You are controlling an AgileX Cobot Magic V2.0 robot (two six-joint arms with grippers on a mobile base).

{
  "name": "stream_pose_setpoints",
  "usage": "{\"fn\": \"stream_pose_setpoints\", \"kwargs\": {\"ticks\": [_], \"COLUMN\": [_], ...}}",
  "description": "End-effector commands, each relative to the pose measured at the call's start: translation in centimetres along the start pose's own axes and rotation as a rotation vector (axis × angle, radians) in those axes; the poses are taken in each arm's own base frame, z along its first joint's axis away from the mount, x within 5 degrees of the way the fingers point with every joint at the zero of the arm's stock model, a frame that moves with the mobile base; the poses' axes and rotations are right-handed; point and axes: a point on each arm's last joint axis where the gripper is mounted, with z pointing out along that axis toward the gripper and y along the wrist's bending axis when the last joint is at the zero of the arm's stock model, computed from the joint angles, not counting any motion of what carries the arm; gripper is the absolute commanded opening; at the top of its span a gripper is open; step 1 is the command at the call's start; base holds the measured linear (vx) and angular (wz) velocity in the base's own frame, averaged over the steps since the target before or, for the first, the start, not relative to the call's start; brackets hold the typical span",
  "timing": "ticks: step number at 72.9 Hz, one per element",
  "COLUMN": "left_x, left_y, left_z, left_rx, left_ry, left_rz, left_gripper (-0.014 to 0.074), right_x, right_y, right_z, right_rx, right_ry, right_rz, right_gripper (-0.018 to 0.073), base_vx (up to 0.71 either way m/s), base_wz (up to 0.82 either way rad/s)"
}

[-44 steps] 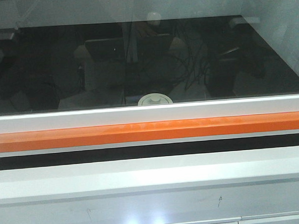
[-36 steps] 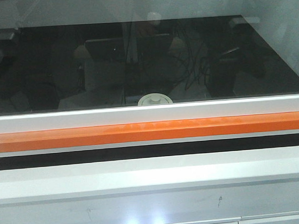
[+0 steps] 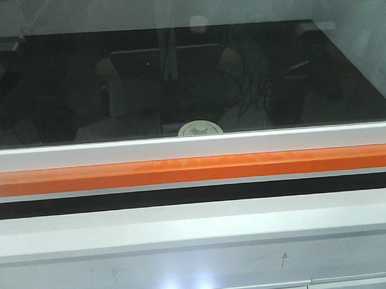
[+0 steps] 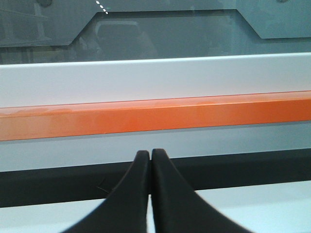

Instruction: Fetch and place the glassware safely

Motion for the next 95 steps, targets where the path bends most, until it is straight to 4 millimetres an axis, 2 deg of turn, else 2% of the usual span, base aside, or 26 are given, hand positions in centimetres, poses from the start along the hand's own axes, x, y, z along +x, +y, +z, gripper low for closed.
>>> {"fn": "stream_pose_setpoints", "kwargs": {"ticks": [1,33,45,57,64,69,74,85,95], "left_x": [0.3,0.0,-3.0,-7.2,-9.4,-10.2,-10.7,-10.7,-10.7], "left_y": [0.0,-0.1,-0.2,-0.4,-0.5,-0.5,-0.5,-0.8,-0.8], "left_z": [0.0,0.0,-0.6,-0.8,0.3,1.8,3.1,4.0,4.0], "left_rx": [0.006,0.009,0.029,0.028,0.026,0.021,0.020,0.044,0.051], "left_ry": [-0.051,-0.088,-0.314,-0.367,-0.318,-0.238,-0.185,-0.176,-0.179], "left_rz": [-0.010,0.011,-0.014,0.003,-0.018,-0.018,-0.017,-0.020,-0.019], "left_gripper": [-0.0007,-0.0007,-0.0007,-0.0007,-0.0007,-0.0007,-0.0007,-0.0007,-0.0007], "right_x": [-0.1,-0.5,-2.4,-7.2,-9.7,-11.2,-11.9,-11.3,-11.0], "right_y": [0.0,0.1,0.1,0.2,0.3,0.3,0.3,0.3,0.3], "right_z": [0.0,-0.1,-0.3,-0.5,0.4,1.5,2.9,5.1,5.6], "right_rx": [-0.003,-0.005,-0.011,-0.011,-0.011,-0.010,-0.009,-0.008,-0.010], "right_ry": [-0.068,-0.104,-0.199,-0.278,-0.266,-0.235,-0.191,-0.092,-0.059], "right_rz": [-0.020,-0.021,0.006,-0.012,-0.013,-0.013,-0.013,-0.011,-0.010], "right_gripper": [-0.0008,-0.0008,-0.0008,-0.0008,-0.0008,-0.0008,-0.0008,-0.0008,-0.0008], "base_vx": [0.00,0.00,0.00,0.00,0.00,0.00,0.00,0.00,0.00], "base_wz": [0.00,0.00,0.00,0.00,0.00,0.00,0.00,0.00,0.00]}}
